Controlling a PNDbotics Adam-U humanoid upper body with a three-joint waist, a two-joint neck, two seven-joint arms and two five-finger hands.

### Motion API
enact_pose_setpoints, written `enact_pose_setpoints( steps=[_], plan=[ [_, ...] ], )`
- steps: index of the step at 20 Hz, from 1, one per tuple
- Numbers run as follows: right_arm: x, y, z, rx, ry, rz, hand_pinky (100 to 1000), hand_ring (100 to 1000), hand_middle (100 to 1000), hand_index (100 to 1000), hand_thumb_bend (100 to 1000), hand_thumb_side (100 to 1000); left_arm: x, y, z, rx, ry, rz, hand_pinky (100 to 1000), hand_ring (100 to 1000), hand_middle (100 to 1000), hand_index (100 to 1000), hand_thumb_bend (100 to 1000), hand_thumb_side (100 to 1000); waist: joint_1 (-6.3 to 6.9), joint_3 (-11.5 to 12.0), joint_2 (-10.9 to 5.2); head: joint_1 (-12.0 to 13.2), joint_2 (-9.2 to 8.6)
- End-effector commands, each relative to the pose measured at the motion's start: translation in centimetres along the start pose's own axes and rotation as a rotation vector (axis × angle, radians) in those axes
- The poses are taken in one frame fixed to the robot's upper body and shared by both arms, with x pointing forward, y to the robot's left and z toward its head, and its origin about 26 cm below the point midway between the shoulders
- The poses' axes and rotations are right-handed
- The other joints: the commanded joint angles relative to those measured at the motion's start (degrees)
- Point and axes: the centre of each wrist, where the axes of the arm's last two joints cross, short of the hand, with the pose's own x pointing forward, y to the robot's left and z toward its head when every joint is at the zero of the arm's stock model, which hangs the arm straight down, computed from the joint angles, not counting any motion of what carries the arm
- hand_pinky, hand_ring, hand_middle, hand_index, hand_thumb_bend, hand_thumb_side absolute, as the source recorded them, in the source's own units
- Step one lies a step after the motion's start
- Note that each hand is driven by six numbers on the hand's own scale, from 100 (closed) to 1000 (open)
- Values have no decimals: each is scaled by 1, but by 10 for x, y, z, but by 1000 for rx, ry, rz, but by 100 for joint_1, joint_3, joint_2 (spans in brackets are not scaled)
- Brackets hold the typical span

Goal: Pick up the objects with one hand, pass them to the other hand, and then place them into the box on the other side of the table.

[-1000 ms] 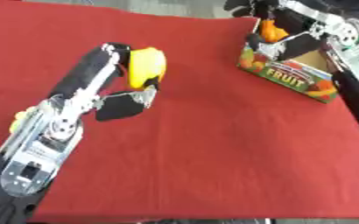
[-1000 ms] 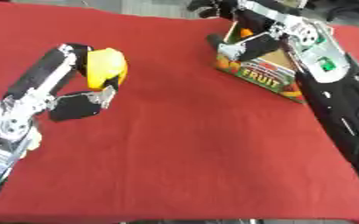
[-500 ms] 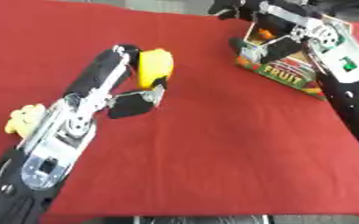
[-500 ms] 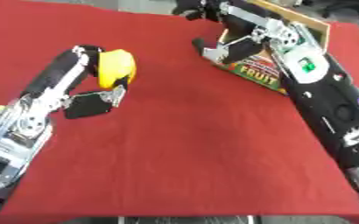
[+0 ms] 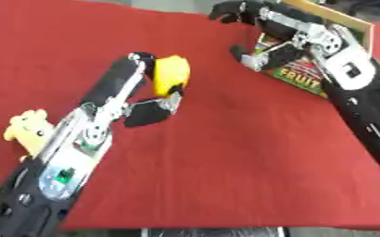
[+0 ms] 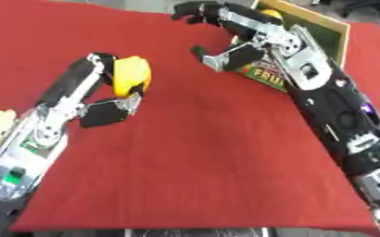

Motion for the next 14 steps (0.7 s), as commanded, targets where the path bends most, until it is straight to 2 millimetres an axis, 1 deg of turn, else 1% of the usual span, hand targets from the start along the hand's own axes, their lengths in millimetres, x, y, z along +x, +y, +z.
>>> enact_pose_setpoints(
  steps=[1,5,10,14],
  plan=[
    [3,-9,-4,300,-207,257,947,1000,890,983,100,132,7,2,-6,25,-29,-9,620,625,557,601,100,450,17,1,-73,-28,-34],
    [1,-6,-5,327,-205,292,950,1000,893,983,100,149,9,0,-8,40,-36,-20,621,625,558,600,100,431,11,0,-66,-47,-32],
    [4,-6,-11,350,-228,318,954,1000,896,988,100,146,8,-6,-13,50,-25,-24,619,624,556,600,100,445,-10,3,-56,-74,-53],
    [6,-2,-17,384,-240,323,960,1000,901,998,100,142,9,-10,-18,54,-27,-26,619,624,557,601,100,440,-18,15,-51,-97,-62]
  ],
)
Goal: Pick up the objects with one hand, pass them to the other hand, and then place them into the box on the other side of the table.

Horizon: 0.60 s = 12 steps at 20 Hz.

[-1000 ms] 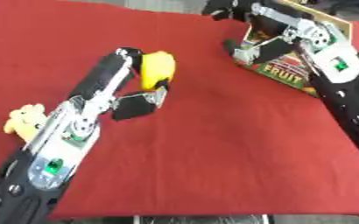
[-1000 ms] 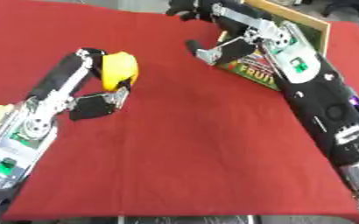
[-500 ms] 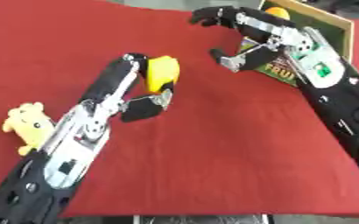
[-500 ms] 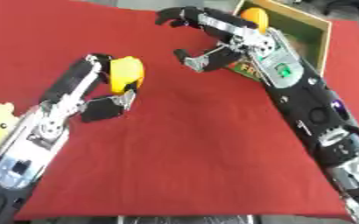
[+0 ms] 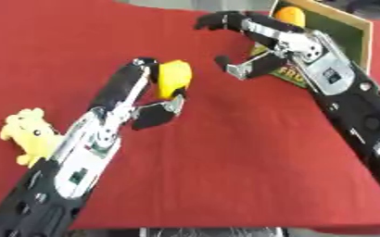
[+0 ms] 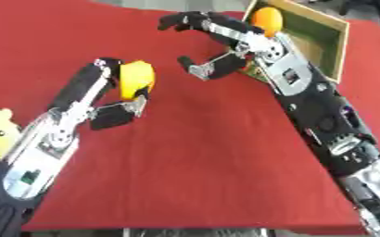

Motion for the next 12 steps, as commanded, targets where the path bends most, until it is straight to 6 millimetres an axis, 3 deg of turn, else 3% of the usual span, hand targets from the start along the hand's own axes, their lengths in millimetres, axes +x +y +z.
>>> enact_pose_setpoints(
  steps=[1,7,10,12],
  plan=[
    [6,-9,-6,340,-243,257,961,1000,902,1000,100,149,9,4,-7,30,-28,-10,619,624,557,601,100,439,9,3,-80,-26,-63],
    [7,-7,-10,363,-241,246,953,1000,896,999,100,242,11,1,-14,35,-27,-16,620,624,557,600,100,433,5,14,-82,-51,-70],
    [8,-6,-13,371,-224,225,951,1000,893,1000,100,340,11,1,-17,41,-26,-26,620,624,557,600,100,428,-2,12,-79,-50,-82],
    [10,-5,-14,375,-215,211,950,1000,893,1000,100,348,11,0,-18,45,-29,-33,621,624,557,600,100,414,-8,6,-81,-42,-68]
  ],
)
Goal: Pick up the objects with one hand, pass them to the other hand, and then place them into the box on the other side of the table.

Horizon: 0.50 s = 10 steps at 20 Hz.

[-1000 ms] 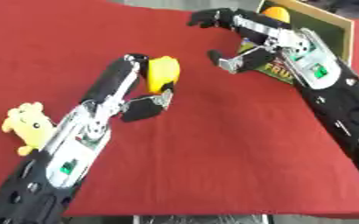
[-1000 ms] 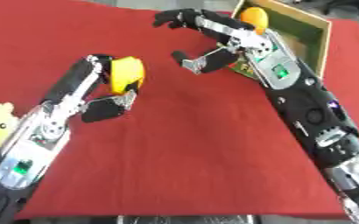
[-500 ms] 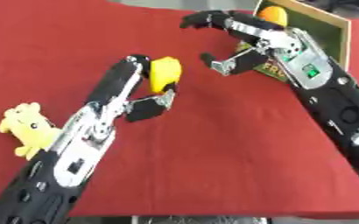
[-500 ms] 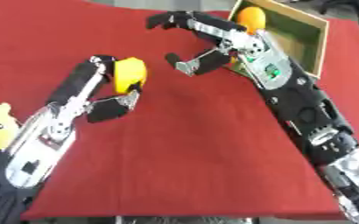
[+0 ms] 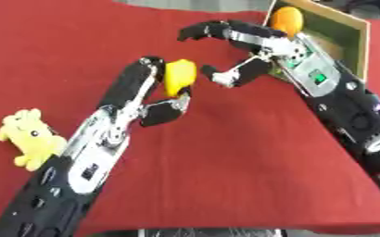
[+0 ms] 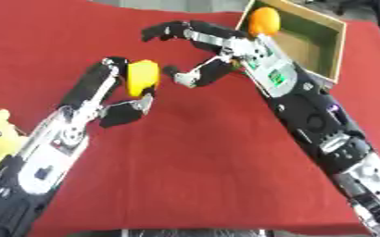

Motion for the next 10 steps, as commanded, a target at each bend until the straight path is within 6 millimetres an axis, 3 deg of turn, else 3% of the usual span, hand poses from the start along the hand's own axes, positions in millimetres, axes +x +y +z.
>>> enact_pose_setpoints(
  steps=[1,10],
  plan=[
    [7,-13,-1,295,-199,222,950,1000,893,1000,100,355,7,7,-6,38,-29,-17,621,623,557,600,100,408,12,-18,-84,-2,-53],
    [17,-18,-2,288,-209,213,954,1000,889,998,100,367,3,6,-3,72,-49,-110,628,626,559,598,100,343,-11,-79,-83,122,-91]
  ],
)
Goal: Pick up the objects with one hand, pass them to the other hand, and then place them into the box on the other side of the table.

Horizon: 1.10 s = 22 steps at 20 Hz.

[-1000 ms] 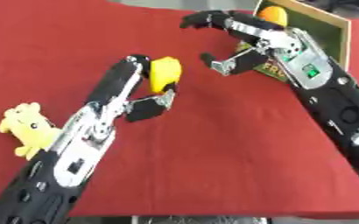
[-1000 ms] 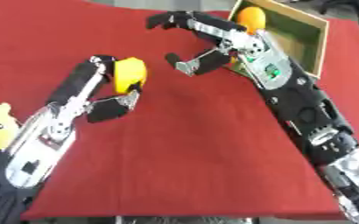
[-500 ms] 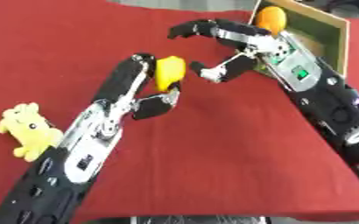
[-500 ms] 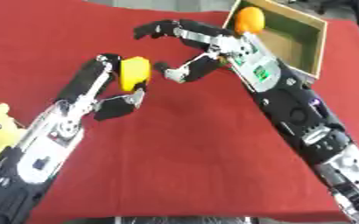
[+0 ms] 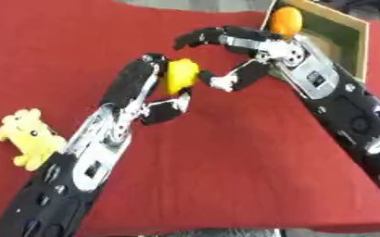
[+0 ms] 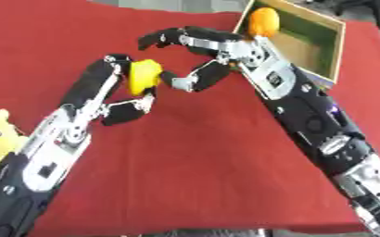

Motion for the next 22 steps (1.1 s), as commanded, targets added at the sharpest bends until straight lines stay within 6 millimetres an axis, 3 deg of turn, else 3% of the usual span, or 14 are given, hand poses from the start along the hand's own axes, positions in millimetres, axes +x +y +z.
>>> enact_pose_setpoints(
  steps=[1,12,22],
  plan=[
    [9,-18,5,252,-187,220,954,1000,888,996,100,374,4,6,-2,35,-22,-26,628,626,559,598,100,343,22,-19,-77,33,-94],
    [9,-15,2,269,-174,234,953,1000,867,985,100,468,8,4,-3,65,-23,-24,622,621,553,597,100,353,11,-31,-52,-5,-165],
    [2,-5,3,314,-165,268,955,1000,848,976,100,556,13,3,-5,79,-11,-8,618,620,551,598,100,370,2,-38,-36,-40,-86]
  ],
)
